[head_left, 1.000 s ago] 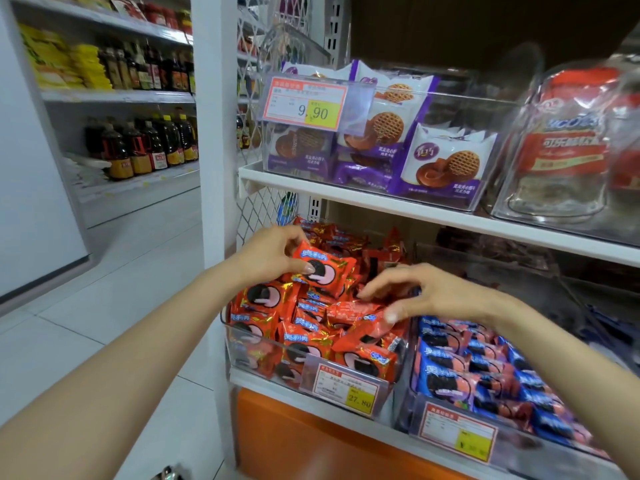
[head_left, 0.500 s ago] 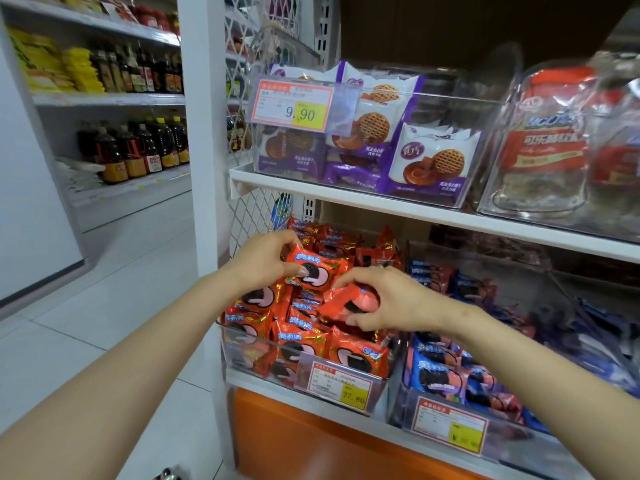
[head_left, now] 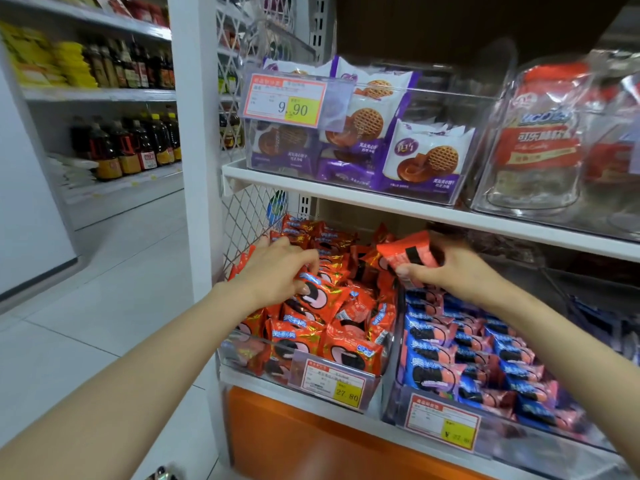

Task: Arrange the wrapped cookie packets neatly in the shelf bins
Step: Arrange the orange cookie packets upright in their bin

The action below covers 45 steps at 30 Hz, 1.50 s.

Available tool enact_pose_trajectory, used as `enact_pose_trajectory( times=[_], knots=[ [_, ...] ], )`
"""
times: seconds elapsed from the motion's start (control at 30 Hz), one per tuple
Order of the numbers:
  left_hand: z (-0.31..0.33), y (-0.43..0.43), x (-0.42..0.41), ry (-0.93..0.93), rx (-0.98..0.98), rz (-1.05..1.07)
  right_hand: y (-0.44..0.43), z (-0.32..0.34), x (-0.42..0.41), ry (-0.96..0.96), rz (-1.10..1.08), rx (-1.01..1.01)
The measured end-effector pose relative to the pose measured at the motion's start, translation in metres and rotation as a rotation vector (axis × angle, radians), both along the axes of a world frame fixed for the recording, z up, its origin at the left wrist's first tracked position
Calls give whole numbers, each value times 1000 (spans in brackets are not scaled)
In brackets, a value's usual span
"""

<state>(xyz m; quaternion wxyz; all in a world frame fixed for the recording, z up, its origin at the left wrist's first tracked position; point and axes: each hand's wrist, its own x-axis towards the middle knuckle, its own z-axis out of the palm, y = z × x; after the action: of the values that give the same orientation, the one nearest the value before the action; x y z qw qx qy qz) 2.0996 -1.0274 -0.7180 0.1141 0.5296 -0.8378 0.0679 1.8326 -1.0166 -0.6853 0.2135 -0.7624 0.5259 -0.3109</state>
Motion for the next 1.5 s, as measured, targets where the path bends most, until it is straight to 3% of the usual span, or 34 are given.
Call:
enact_pose_trajectory(
  times=[0.43, 0.63, 0.7, 0.77, 0.83, 0.9, 1.23, 1.5],
  knots=[
    [-3, -3, -3, -135, -38, 105, 6, 2, 1, -20, -9, -24],
    [-6, -6, -7, -117, -19, 119, 8, 3, 10, -144, 50, 5],
    [1, -5, -3, 21, 15, 90, 7, 5, 15, -191, 67, 18],
    [11, -2, -4, 337, 51, 37, 6, 4, 19, -233, 87, 46],
    [19, 5, -11, 731, 225, -56, 6, 3, 26, -284, 112, 106],
    [21, 12, -19, 958, 440, -132, 6, -1, 33, -329, 136, 170],
    [19, 16, 7, 982, 487, 14, -6, -10, 26, -459, -80, 230],
    [24, 25, 30, 854, 531, 14, 0, -12, 34, -458, 13, 143]
  ],
)
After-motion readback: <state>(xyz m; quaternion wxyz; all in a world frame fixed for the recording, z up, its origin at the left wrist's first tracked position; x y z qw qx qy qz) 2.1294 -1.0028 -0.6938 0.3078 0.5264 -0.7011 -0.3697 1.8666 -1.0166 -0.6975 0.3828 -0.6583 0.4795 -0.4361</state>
